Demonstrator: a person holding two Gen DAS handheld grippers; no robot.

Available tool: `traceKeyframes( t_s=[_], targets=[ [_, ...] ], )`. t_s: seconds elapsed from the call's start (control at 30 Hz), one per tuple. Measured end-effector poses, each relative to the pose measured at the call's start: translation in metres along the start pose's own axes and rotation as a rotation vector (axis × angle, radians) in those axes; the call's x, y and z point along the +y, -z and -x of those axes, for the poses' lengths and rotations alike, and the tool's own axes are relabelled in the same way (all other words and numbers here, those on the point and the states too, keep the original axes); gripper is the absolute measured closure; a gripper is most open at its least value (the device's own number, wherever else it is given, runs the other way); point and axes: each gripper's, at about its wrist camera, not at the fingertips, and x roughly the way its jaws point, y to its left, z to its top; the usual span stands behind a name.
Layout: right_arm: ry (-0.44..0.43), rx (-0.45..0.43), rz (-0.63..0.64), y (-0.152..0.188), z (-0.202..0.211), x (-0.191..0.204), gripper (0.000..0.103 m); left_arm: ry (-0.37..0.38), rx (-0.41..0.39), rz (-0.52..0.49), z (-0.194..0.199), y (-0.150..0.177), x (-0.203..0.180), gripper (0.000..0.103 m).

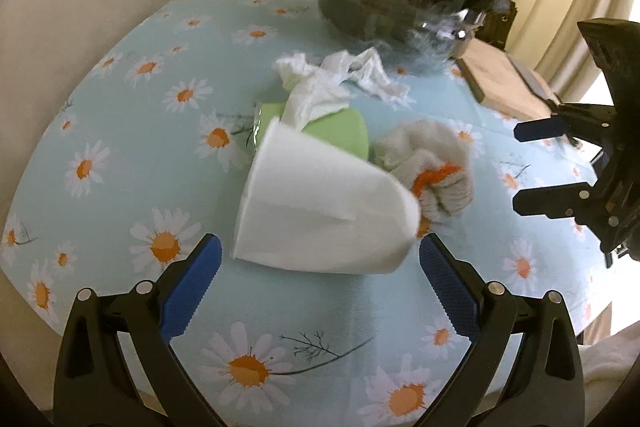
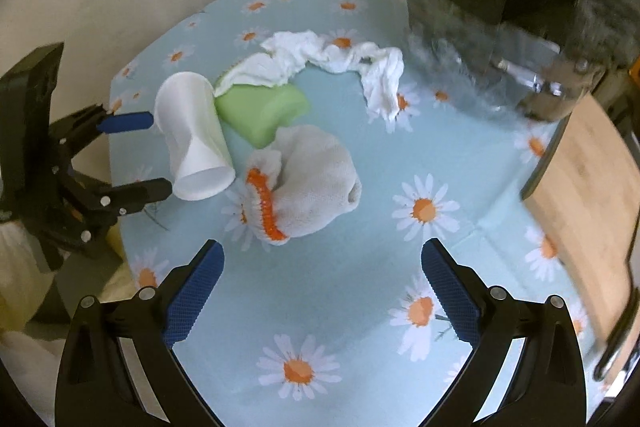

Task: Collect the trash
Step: 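Grasp the white paper cup with the left tool while the right tool grasps the knit glove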

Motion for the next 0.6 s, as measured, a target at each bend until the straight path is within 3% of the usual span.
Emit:
traceKeyframes(
  t_s=[0.43, 0.6],
  targets=[
    [-0.039, -0.039, -0.143, -0.020, -0.038, -0.009, 0.008, 0.011, 0.055, -0.069, -0.033, 0.003, 0.005, 0.006],
    [-0.060, -0.024, -0.181, -0.029, -0.049, -0.011, 0.008, -0.064, 0.047, -0.134, -0.041, 0.002, 0.002, 0.006]
  ],
)
